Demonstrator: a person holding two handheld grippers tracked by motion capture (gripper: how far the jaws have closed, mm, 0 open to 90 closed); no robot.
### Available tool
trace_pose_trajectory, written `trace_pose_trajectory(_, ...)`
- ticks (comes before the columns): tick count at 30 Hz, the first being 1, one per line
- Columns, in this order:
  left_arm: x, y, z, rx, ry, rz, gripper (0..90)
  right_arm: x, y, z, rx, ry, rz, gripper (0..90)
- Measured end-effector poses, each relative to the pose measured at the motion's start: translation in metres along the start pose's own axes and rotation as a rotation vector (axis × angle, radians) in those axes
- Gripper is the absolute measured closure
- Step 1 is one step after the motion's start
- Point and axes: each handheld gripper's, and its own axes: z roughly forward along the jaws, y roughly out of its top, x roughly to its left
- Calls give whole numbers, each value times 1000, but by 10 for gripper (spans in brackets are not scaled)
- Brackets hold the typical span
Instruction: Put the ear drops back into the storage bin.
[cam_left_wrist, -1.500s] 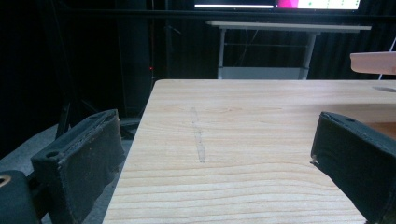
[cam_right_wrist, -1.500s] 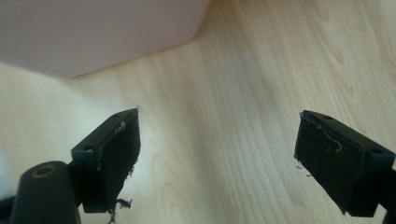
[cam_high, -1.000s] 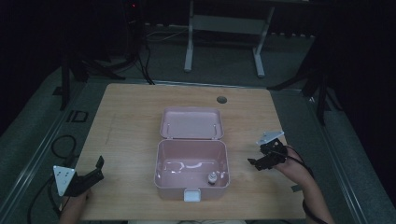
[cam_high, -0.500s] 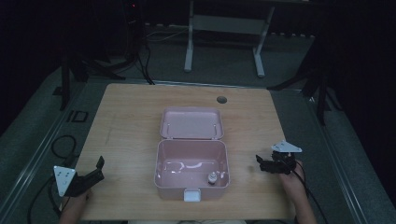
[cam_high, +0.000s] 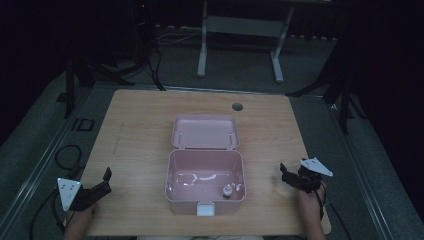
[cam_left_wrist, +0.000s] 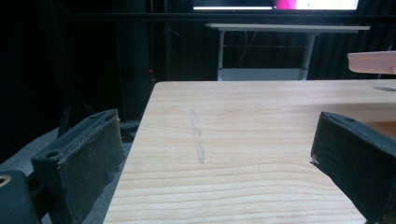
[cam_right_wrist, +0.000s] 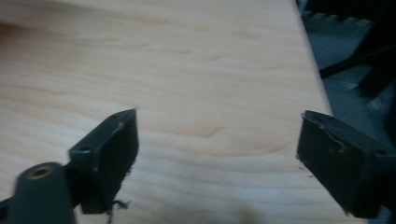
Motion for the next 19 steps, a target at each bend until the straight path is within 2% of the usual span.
trace_pose_trajectory(1, 0, 0, 0, -5, 2, 0, 24, 1, -1, -1, -17, -54, 0, 117)
trace_pose_trajectory(2, 0, 0, 0, -2, 6, -4, 24, 1, -1, -2, -24, -59, 11, 120)
trace_pose_trajectory(3, 1, 0, 0, 1, 0, -8, 24, 0, 0, -2, -23, -44, 20, 119)
trace_pose_trajectory(5, 1, 0, 0, 1, 0, -12, 23, -1, 0, -3, -35, -63, 22, 119)
trace_pose_trajectory(6, 1, 0, 0, 3, 0, -16, 24, -2, 0, -2, -20, -44, 33, 119)
trace_pose_trajectory(8, 0, 0, 0, -2, -3, 2, 24, -3, -2, -3, -37, -68, 38, 119)
trace_pose_trajectory(10, -2, 0, 0, 2, 6, 13, 24, -5, -3, -2, -20, -47, 48, 119)
trace_pose_trajectory(12, -4, 0, -1, -3, -12, 41, 24, -5, -4, -3, -31, -59, 44, 120)
trace_pose_trajectory(13, -3, 0, -1, -3, -8, 33, 24, -5, -3, -2, -16, -43, 47, 119)
trace_pose_trajectory(16, 2, 0, 0, 4, -3, -27, 24, -4, -3, -2, -9, -37, 38, 127)
trace_pose_trajectory(17, 2, 0, 0, 9, 7, -28, 24, -4, -4, -1, 0, -29, 37, 127)
trace_pose_trajectory(18, 0, 0, 0, 4, 0, -1, 24, -4, -4, -1, -3, -29, 37, 127)
trace_pose_trajectory(19, 0, 0, 0, 4, 0, -1, 24, -2, -5, 0, 0, -25, 18, 127)
